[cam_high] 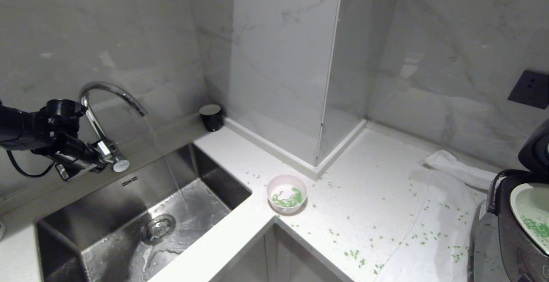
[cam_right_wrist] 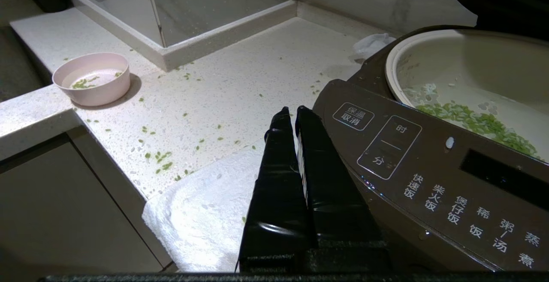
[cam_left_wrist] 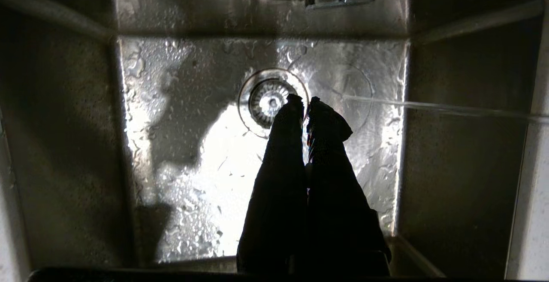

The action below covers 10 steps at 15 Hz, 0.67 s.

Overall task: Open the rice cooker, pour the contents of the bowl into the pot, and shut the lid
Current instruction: Turn off the tap

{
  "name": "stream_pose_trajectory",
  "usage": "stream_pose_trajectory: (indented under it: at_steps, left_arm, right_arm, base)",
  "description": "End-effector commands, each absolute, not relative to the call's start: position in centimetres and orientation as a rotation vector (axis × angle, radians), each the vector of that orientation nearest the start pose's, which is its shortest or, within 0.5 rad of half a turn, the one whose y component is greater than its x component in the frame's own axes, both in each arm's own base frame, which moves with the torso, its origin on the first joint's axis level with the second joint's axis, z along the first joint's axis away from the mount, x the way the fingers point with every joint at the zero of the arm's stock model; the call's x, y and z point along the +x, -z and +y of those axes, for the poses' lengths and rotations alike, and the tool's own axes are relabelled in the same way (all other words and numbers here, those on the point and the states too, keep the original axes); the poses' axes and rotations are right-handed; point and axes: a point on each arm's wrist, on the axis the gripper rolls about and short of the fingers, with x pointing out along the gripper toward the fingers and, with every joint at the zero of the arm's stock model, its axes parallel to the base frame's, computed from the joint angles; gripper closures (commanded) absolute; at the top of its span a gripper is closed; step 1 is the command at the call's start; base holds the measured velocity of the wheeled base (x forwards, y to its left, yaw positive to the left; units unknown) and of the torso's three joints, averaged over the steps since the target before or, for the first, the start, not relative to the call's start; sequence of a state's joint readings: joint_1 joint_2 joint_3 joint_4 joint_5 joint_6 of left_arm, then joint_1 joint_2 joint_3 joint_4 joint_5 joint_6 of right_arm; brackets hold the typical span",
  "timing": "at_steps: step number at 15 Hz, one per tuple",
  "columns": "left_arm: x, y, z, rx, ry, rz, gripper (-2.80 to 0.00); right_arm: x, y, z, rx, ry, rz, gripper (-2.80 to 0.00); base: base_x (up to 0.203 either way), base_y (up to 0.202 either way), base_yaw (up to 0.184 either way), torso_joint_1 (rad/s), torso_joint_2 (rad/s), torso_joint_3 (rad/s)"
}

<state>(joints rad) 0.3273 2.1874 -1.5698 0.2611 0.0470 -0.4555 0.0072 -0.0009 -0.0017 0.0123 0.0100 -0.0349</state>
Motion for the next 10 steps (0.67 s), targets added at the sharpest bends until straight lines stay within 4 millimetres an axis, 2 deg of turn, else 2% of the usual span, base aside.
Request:
stream_pose_trajectory:
  at_steps: [1,5,10]
  left_arm:
    - [41.5,-11.4,14.6,-0.555,-0.557,0.784,0.00]
    - [43.3,-10.3,15.6,-0.574,-0.569,0.756,0.00]
    - [44.2,-10.5,16.2,-0.573,-0.575,0.716,0.00]
  right_arm:
    - [-2.3,-7.5,0.0,-0.035,-0.019,0.010,0.00]
    - [-2.3,-7.5,0.0,-0.035,-0.019,0.010,0.00]
    - [-2.3,-7.5,0.0,-0.035,-0.019,0.010,0.00]
  base:
    - [0.000,0.000,0.000,0.000,0.00,0.000]
    - [0.000,0.000,0.000,0.000,0.00,0.000]
    - [0.000,0.000,0.000,0.000,0.00,0.000]
